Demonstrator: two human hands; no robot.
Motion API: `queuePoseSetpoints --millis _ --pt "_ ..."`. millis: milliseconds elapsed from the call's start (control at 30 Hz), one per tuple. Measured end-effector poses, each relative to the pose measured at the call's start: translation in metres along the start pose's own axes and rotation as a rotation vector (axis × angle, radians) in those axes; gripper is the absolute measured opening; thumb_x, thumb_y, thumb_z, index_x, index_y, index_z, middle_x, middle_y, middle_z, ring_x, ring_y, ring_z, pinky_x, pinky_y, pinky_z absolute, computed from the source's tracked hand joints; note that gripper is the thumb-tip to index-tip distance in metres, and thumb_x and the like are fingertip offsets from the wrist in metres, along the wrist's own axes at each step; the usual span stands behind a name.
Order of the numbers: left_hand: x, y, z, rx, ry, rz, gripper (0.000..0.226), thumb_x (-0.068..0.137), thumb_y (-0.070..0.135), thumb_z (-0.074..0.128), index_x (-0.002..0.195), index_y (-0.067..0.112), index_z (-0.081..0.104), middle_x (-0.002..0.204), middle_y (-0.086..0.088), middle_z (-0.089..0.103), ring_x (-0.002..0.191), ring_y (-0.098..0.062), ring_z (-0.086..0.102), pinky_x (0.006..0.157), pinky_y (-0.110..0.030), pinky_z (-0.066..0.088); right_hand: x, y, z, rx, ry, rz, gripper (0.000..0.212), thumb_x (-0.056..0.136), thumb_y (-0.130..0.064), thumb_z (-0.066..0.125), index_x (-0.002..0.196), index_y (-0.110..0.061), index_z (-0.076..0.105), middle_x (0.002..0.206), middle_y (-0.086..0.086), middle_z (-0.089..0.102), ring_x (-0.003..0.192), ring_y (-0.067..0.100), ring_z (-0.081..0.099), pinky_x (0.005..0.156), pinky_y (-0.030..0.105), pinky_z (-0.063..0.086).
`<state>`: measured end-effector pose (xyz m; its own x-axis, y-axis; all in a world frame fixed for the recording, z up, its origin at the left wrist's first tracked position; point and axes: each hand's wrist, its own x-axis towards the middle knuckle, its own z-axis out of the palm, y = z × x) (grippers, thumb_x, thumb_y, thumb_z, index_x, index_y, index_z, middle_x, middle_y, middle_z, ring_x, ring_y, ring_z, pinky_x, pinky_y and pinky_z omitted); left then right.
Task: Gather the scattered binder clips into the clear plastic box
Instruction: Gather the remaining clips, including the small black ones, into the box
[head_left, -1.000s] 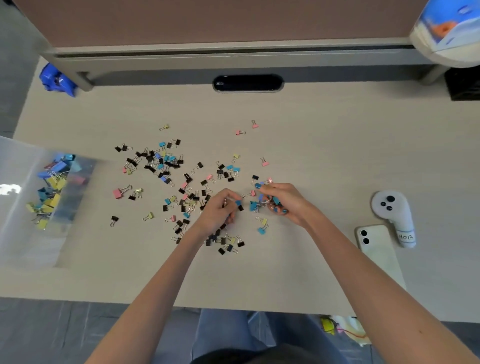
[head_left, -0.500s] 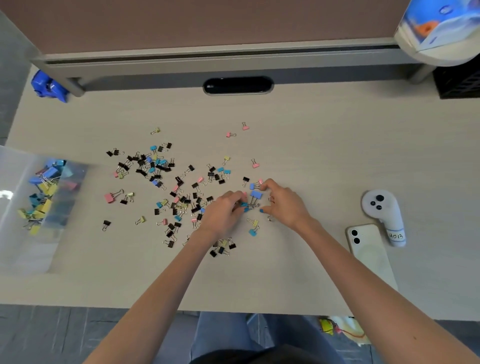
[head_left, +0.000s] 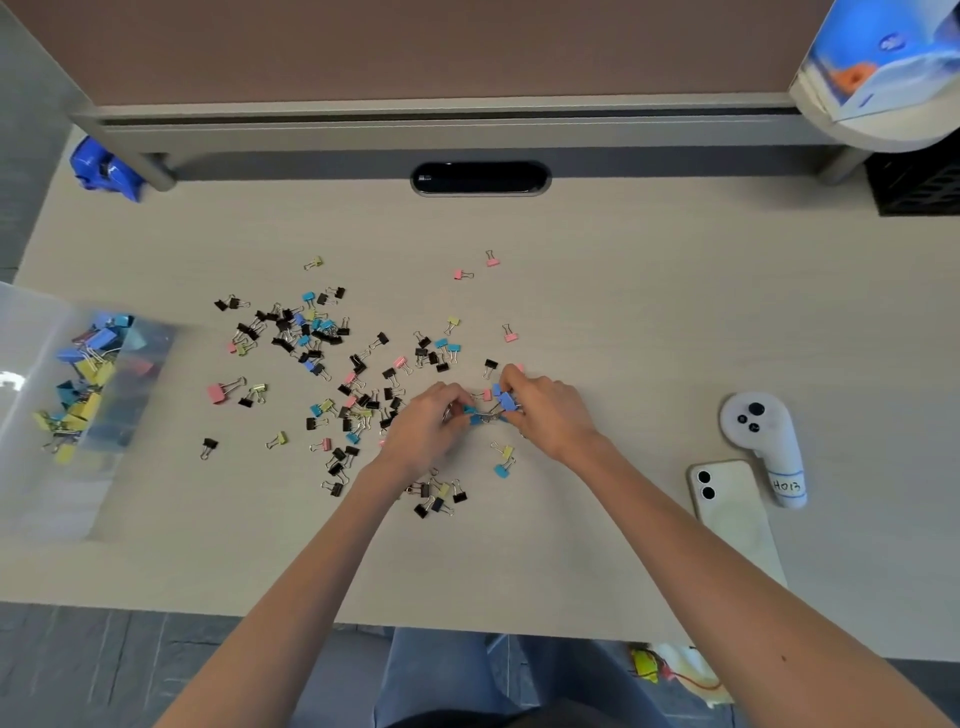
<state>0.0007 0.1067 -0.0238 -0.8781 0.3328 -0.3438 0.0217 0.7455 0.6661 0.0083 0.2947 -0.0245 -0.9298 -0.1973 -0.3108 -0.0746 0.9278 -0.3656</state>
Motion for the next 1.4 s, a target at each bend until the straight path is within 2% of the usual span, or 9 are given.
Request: queuePoseSetpoints --millis 133,200,267,367,533,733,1033,1133,1400 --pt "-0.005 0.003 -0.006 -0.132 0.015 -0.056 0.012 0.093 0.009 0.055 0.102 0.015 0.060 0.095 -0.001 0.056 0.057 -0.016 0.055 0.057 -0.038 0.053 -0.001 -0.007 -0.002 0.010 0.013 -0.010 0.031 0.093 -0.034 0.057 0.112 -0.014 0.043 0.099 0.007 0.066 0.082 0.033 0.061 0.064 0.033 0.038" --pt "-0.007 0.002 -0.009 -0.231 0.039 -0.085 0.012 0.094 0.007 0.054 0.103 0.011 0.061 0.091 0.002 0.057 0.059 -0.020 0.055 0.057 -0.030 0.051 0.000 -0.014 -0.004 0.035 0.029 0.003 0.032 0.092 -0.037 0.058 0.110 -0.014 0.044 0.096 0.008 0.066 0.080 0.031 0.060 0.062 0.032 0.037" --pt "-0.009 -0.001 -0.015 -0.297 0.068 -0.107 0.013 0.093 0.004 0.054 0.099 0.012 0.062 0.086 0.001 0.055 0.065 -0.016 0.050 0.056 -0.022 0.043 0.001 -0.022 -0.006 0.077 0.035 0.026 0.034 0.091 -0.038 0.059 0.109 -0.013 0.045 0.095 0.008 0.064 0.081 0.030 0.059 0.063 0.033 0.039" --pt "-0.015 -0.006 -0.027 -0.443 0.091 -0.161 0.014 0.094 0.004 0.055 0.093 0.016 0.062 0.084 -0.006 0.053 0.054 -0.009 0.043 0.049 -0.021 0.039 0.003 -0.036 -0.009 0.133 0.032 0.034 0.035 0.090 -0.040 0.060 0.108 -0.014 0.048 0.092 0.006 0.065 0.085 0.026 0.059 0.064 0.034 0.043" --pt "-0.031 -0.011 -0.054 -0.572 0.176 -0.226 0.011 0.094 0.007 0.055 0.103 0.005 0.061 0.082 -0.008 0.060 0.043 0.001 0.041 0.040 -0.012 0.033 0.006 -0.069 -0.019 0.146 0.025 -0.027 0.034 0.091 -0.039 0.058 0.108 -0.010 0.049 0.092 0.006 0.066 0.080 0.023 0.061 0.065 0.034 0.048" --pt "-0.059 -0.031 -0.088 -0.650 0.276 -0.258 0.011 0.094 0.011 0.057 0.103 0.009 0.062 0.083 -0.008 0.065 0.049 -0.010 0.037 0.041 -0.015 0.030 0.015 -0.123 -0.025 0.140 0.020 -0.102 0.034 0.092 -0.038 0.057 0.108 -0.008 0.050 0.083 0.005 0.062 0.071 0.021 0.056 0.060 0.031 0.044" --pt "-0.102 -0.077 -0.136 -0.724 0.442 -0.343 0.012 0.095 0.011 0.056 0.103 0.006 0.062 0.082 -0.004 0.069 0.048 -0.010 0.036 0.040 -0.016 0.028 0.035 -0.201 -0.014 0.124 0.002 -0.162 0.035 0.092 -0.038 0.058 0.108 -0.008 0.050 0.086 0.008 0.065 0.069 0.023 0.059 0.057 0.032 0.044" --pt "-0.114 -0.101 -0.156 -0.747 0.503 -0.356 0.012 0.096 0.011 0.054 0.103 0.008 0.062 0.082 -0.005 0.069 0.048 -0.011 0.037 0.040 -0.016 0.028 0.048 -0.235 -0.006 0.112 -0.021 -0.172 0.036 0.092 -0.042 0.058 0.105 -0.009 0.049 0.082 0.006 0.067 0.066 0.022 0.061 0.058 0.033 0.049" --pt "-0.117 -0.188 -0.242 -0.669 0.448 -0.309 0.010 0.097 0.013 0.051 0.102 0.010 0.059 0.081 -0.009 0.069 0.048 -0.010 0.037 0.041 -0.015 0.030 0.099 -0.333 0.021 0.151 0.016 -0.138 0.043 0.090 -0.043 0.059 0.112 -0.007 0.051 0.085 0.010 0.068 0.079 0.027 0.064 0.062 0.034 0.047"
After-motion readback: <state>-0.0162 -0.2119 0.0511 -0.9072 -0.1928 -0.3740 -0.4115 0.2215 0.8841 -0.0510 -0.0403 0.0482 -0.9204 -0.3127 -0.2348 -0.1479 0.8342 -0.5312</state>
